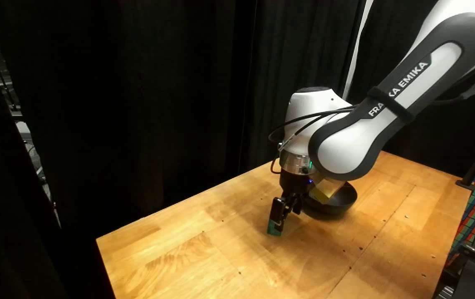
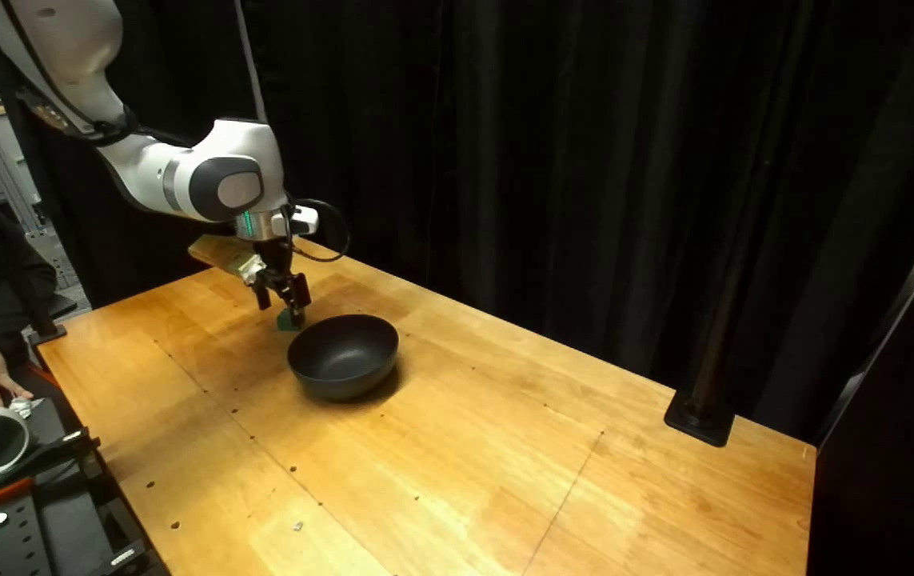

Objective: Put the block in the bowl

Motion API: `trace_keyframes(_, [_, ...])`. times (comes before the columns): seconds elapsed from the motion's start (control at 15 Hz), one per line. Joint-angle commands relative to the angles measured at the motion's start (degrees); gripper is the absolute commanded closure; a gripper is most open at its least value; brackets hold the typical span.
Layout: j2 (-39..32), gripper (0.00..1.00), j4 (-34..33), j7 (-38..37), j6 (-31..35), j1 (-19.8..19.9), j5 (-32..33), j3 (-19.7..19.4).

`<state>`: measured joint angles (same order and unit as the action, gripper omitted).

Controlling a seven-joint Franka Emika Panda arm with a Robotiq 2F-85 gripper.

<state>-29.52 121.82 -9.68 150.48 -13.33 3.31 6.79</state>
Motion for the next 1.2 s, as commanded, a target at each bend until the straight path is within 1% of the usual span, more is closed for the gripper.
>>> trace_keyframes(0.0, [-5.2,0.00,-5.5,0.2,0.5,-1.1,0.2,-0.9])
trace_keyframes(0.27, [-8.3,0.00,-8.0,0.6,0.5,-1.0,-0.3,-0.6])
trace_keyframes(0.33, [-8.6,0.25,-8.3,0.2,0.8,-1.7,0.4,-1.1])
trace_keyframes(0.4, [-9.0,0.26,-8.7,0.0,0.9,-2.0,0.5,-1.3])
trace_keyframes(0.47, [-8.9,0.32,-8.7,-0.2,1.1,-2.4,0.9,-1.6])
trace_keyframes(0.67, [-7.5,0.58,-8.1,-0.5,0.8,-2.6,0.7,-2.1])
trace_keyframes(0.8, [-5.3,0.71,-6.3,-0.8,0.0,-2.5,0.7,-2.7])
trace_keyframes(0.87, [-3.1,0.77,-4.7,-1.0,-0.7,-2.2,0.7,-3.1])
trace_keyframes(1.0, [1.0,0.77,-2.4,-2.5,-2.3,-2.5,1.9,-5.5])
trace_keyframes(1.13, [6.3,0.77,0.0,-3.3,-4.2,-1.7,2.6,-7.4])
